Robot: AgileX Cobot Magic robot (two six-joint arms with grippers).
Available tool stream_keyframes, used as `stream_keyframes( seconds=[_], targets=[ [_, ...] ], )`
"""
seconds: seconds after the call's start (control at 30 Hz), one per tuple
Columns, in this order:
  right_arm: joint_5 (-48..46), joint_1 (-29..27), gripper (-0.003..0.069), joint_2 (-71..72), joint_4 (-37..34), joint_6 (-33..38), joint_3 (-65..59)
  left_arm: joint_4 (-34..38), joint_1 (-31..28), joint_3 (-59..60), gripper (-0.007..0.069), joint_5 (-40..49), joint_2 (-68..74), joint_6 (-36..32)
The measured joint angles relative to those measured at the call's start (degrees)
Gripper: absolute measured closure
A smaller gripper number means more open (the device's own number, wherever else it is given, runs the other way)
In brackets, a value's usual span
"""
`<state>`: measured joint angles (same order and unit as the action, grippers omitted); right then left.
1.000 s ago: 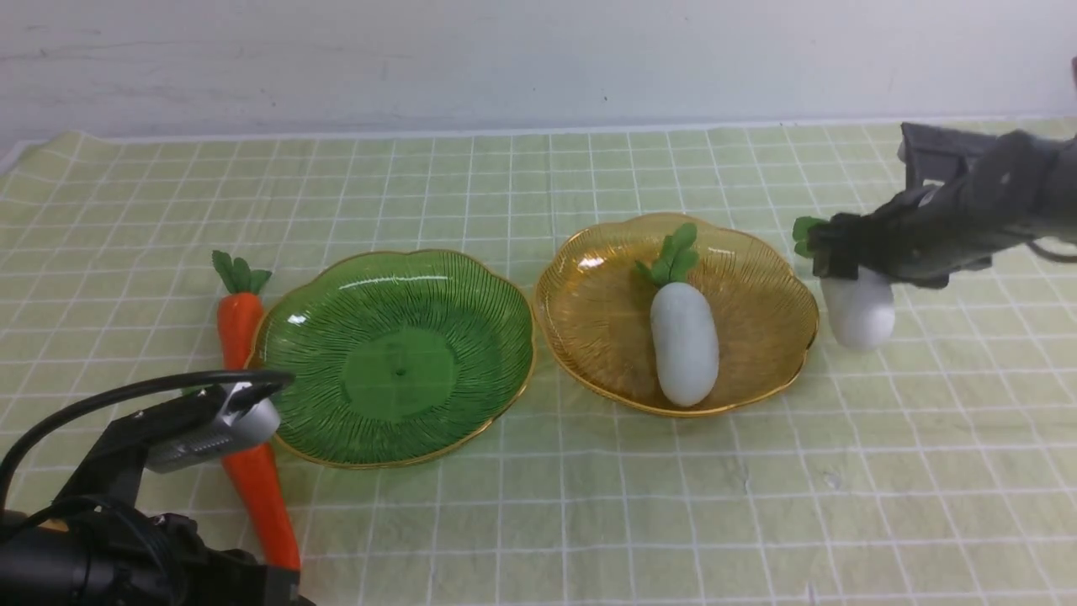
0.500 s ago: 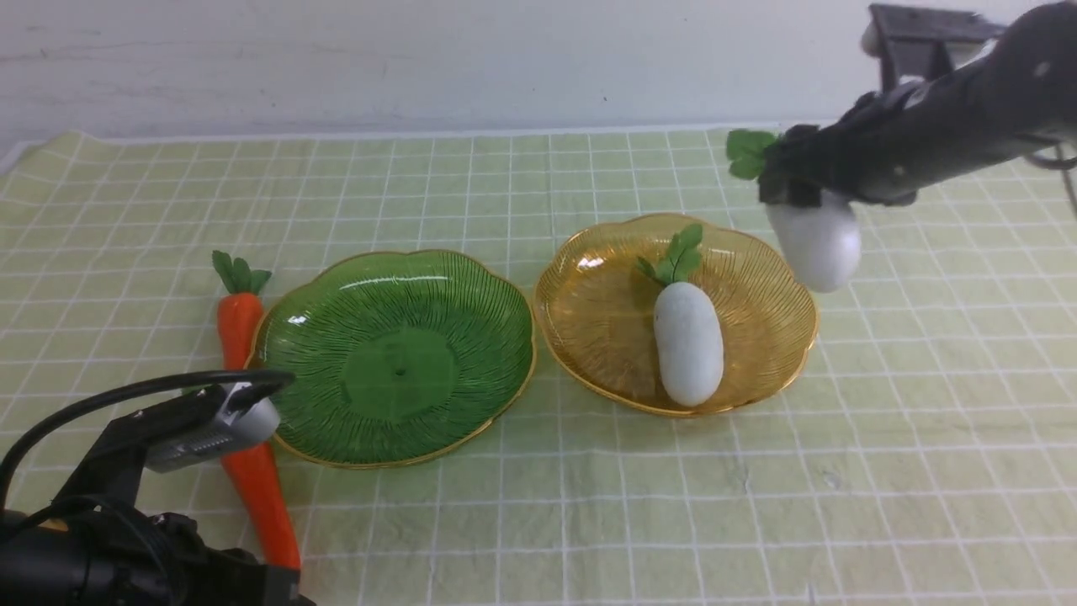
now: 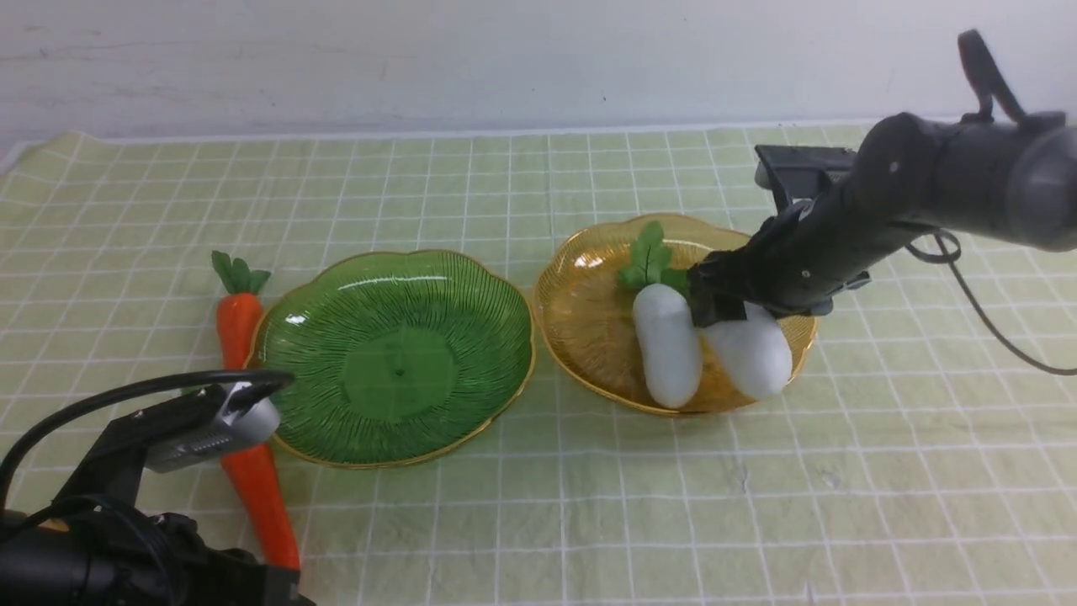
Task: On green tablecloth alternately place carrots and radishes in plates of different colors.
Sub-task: 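Place the white radish on the plate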
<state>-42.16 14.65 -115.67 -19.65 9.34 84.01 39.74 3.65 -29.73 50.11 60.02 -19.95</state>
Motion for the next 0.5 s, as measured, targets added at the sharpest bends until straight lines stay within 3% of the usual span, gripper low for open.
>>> stream_keyframes(
  seconds=[0.5],
  targets=[
    [0.8, 0.0, 0.0214, 4.3, -0.6, -1.2, -5.6, 0.0, 0.0, 0.0, 0.0629, 0.0, 0.0, 0.0]
  ],
)
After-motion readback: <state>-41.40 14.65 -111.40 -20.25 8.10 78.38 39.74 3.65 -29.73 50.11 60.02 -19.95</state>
